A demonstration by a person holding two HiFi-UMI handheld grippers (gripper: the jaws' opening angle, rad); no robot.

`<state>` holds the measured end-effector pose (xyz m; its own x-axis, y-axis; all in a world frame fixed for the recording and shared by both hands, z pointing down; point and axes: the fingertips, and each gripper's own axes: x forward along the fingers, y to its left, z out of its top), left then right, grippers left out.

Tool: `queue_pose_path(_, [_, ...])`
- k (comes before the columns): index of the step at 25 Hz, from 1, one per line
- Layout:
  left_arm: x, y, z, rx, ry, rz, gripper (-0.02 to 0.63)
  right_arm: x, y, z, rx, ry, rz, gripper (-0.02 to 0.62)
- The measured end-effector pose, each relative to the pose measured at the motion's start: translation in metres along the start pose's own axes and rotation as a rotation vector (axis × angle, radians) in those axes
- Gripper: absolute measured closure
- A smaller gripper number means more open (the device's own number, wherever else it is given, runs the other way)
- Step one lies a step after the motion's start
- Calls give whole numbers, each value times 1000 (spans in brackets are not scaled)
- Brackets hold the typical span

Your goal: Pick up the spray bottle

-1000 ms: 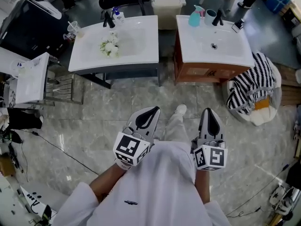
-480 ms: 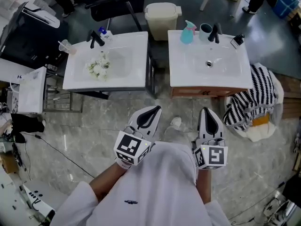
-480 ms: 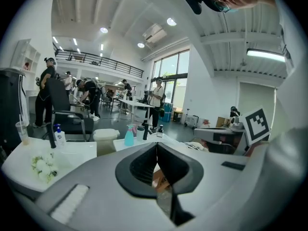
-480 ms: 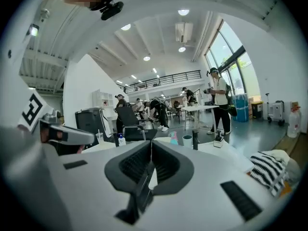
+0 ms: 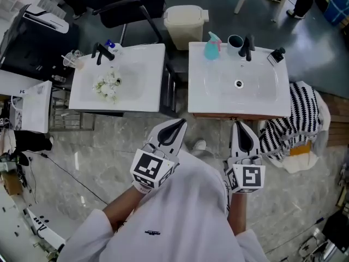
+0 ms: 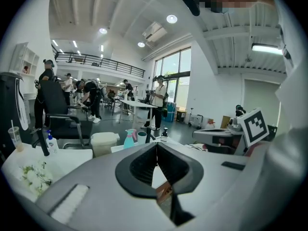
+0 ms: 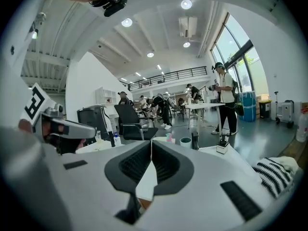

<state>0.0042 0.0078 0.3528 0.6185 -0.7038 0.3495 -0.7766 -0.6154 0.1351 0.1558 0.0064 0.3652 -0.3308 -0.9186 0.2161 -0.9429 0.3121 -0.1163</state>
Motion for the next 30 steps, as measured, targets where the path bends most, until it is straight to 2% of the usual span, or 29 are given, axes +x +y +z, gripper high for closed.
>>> queue_pose_path(5, [20, 4, -5, 25, 53, -34, 600, 8, -14, 15, -5, -15, -16, 589])
queue_pose_path(18, [56, 32, 27, 37, 24, -143, 600, 31, -26, 32, 24, -32, -145, 589])
queue_pose_path(30, [76, 68, 35, 17, 14, -166, 600, 75, -18, 39, 5, -20, -150, 588])
